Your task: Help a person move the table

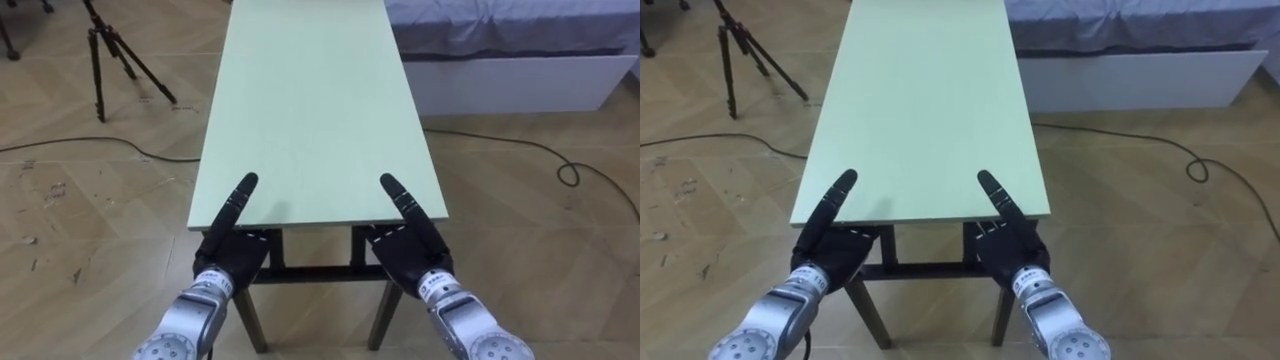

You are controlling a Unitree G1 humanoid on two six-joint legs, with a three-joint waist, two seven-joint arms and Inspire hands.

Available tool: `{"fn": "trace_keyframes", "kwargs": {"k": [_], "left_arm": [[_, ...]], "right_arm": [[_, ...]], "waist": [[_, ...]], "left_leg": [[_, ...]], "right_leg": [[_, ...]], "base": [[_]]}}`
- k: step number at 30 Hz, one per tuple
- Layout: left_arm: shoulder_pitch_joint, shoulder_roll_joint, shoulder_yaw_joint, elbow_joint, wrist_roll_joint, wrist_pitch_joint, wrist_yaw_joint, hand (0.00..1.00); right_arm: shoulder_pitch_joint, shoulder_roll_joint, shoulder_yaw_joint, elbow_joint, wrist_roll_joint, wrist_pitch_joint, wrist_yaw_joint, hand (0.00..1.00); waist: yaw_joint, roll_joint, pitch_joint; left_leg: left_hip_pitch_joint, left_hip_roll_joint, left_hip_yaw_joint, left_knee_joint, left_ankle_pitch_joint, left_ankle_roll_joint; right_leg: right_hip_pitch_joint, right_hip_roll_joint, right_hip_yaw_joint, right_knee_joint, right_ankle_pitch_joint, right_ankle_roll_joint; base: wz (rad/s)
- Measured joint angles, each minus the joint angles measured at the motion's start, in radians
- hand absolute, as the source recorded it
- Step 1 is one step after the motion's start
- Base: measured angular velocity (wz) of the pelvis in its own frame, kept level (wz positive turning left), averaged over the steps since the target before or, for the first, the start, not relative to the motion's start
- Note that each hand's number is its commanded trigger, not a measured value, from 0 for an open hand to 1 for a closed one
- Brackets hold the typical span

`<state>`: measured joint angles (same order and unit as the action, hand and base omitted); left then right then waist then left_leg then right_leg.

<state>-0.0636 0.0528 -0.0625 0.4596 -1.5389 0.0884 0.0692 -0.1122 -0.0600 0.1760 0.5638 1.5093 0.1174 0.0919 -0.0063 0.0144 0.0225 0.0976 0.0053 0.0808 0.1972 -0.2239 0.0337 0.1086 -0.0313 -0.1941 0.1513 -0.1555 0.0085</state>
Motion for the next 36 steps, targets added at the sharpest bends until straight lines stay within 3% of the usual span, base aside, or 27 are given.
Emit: {"fn": "trace_keyframes", "kwargs": {"k": [11, 12, 13, 14, 15, 19, 25, 36], "left_arm": [[-0.028, -0.008, 0.0, -0.008, -0.001, -0.018, 0.058, 0.0], [-0.028, -0.008, 0.0, -0.008, -0.001, -0.018, 0.058, 0.13], [-0.029, -0.008, 0.0, -0.008, -0.001, -0.019, 0.058, 0.53], [-0.029, -0.008, 0.0, -0.008, -0.001, -0.02, 0.058, 0.9], [-0.029, -0.009, -0.001, -0.008, -0.001, -0.023, 0.058, 1.0], [-0.029, -0.009, -0.001, -0.007, -0.002, -0.023, 0.058, 1.0], [-0.029, -0.015, -0.003, 0.002, -0.001, -0.016, 0.057, 1.0], [-0.013, -0.034, -0.002, 0.024, 0.019, -0.003, 0.051, 1.0]], "right_arm": [[-0.012, 0.022, 0.0, 0.0, 0.026, -0.037, -0.017, 0.0], [-0.013, 0.022, 0.0, 0.0, 0.026, -0.038, -0.016, 0.0], [-0.013, 0.023, 0.0, 0.0, 0.026, -0.039, -0.016, 0.2], [-0.014, 0.024, 0.0, 0.0, 0.026, -0.039, -0.016, 1.0], [-0.014, 0.024, 0.0, 0.0, 0.026, -0.039, -0.017, 1.0], [-0.015, 0.024, -0.001, 0.0, 0.026, -0.039, -0.016, 1.0], [-0.028, 0.026, -0.002, 0.044, 0.026, -0.04, -0.066, 1.0], [-0.016, 0.028, 0.0, 0.043, 0.012, -0.047, -0.075, 1.0]], "waist": [[0.002, -0.003, 0.0034], [0.002, -0.003, 0.0035], [0.001, -0.003, 0.0035], [0.001, -0.003, 0.0035], [0.0, -0.003, 0.0036], [-0.003, -0.002, 0.004], [0.008, 0.006, 0.0111], [0.014, 0.004, 0.0092]], "left_leg": [[-0.018, 0.0, 0.0, 0.006, 0.0, 0.0], [-0.018, 0.0, 0.0, 0.006, 0.0, 0.0], [-0.02, 0.0, 0.0, 0.006, 0.0, 0.0], [-0.02, 0.0, 0.0, 0.006, 0.0, 0.0], [-0.02, 0.0, 0.0, 0.005, 0.0, 0.0], [-0.02, 0.0, 0.0, 0.005, 0.0, 0.0], [-0.019, -0.002, -0.002, 0.004, 0.0, 0.0], [-0.013, -0.001, -0.008, -0.011, 0.0, 0.0]], "right_leg": [[-0.014, 0.0, -0.002, 0.002, 0.001, -0.001], [-0.015, 0.0, -0.002, 0.002, 0.001, -0.001], [-0.016, 0.0, -0.001, 0.002, 0.001, -0.001], [-0.016, 0.0, -0.001, 0.002, 0.001, -0.001], [-0.016, 0.0, -0.001, 0.002, 0.001, -0.001], [-0.016, 0.0, -0.002, 0.002, 0.001, -0.001], [-0.015, -0.001, -0.005, 0.001, 0.001, -0.001], [-0.02, 0.0, -0.003, 0.0, 0.001, -0.001]], "base": [[0.0], [0.0], [0.0], [0.0], [0.0], [0.0], [0.0], [-0.01]]}}
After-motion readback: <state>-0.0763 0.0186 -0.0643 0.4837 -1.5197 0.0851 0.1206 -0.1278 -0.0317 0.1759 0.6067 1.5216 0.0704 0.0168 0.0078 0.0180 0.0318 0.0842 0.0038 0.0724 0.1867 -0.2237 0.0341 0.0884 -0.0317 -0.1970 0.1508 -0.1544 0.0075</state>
